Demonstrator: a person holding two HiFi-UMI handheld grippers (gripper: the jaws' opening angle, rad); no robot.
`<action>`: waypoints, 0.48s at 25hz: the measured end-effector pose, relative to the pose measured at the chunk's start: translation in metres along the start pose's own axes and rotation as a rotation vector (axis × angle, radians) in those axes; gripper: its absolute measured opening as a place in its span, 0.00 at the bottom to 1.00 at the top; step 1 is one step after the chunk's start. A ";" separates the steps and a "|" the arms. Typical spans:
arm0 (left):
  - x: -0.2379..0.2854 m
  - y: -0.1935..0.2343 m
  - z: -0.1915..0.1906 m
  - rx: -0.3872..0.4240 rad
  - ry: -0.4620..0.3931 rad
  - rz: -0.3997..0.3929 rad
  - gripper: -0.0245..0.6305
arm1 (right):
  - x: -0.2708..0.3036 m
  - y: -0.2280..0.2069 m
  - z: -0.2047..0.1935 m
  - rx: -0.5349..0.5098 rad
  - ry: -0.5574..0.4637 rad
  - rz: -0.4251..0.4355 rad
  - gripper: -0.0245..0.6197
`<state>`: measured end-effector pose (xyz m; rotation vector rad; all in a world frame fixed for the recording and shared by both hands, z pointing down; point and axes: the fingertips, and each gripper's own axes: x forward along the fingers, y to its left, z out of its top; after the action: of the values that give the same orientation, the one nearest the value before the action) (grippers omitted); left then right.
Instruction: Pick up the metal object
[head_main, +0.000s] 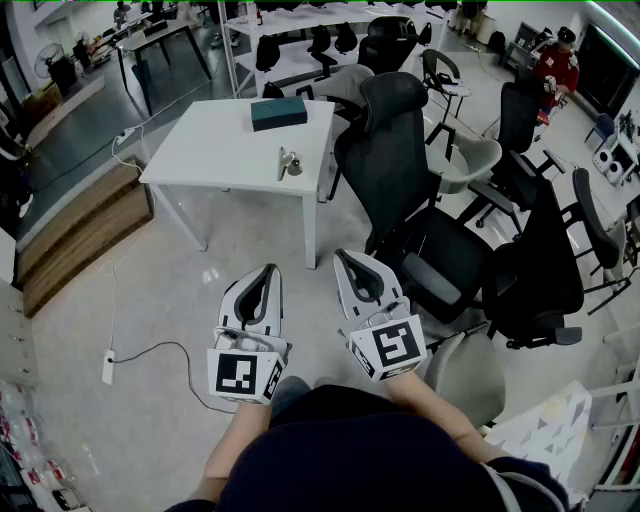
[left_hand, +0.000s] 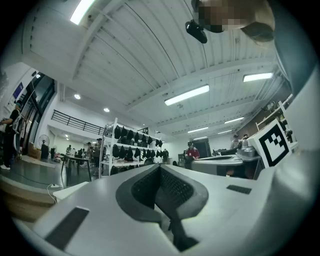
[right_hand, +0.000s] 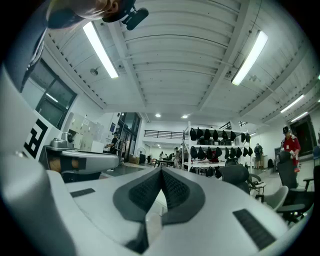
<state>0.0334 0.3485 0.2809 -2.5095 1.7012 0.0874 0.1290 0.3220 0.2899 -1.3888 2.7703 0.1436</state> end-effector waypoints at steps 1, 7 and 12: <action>0.001 -0.001 -0.001 0.001 0.001 0.001 0.07 | 0.000 -0.001 0.000 0.002 -0.003 0.009 0.08; 0.009 0.003 -0.011 -0.008 0.019 0.011 0.07 | 0.009 -0.007 -0.012 0.014 0.013 0.041 0.08; 0.027 0.025 -0.026 -0.027 0.034 0.018 0.07 | 0.036 -0.015 -0.029 0.061 0.035 0.056 0.11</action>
<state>0.0201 0.3112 0.3023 -2.5296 1.7466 0.0701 0.1195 0.2813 0.3149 -1.3128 2.8181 0.0371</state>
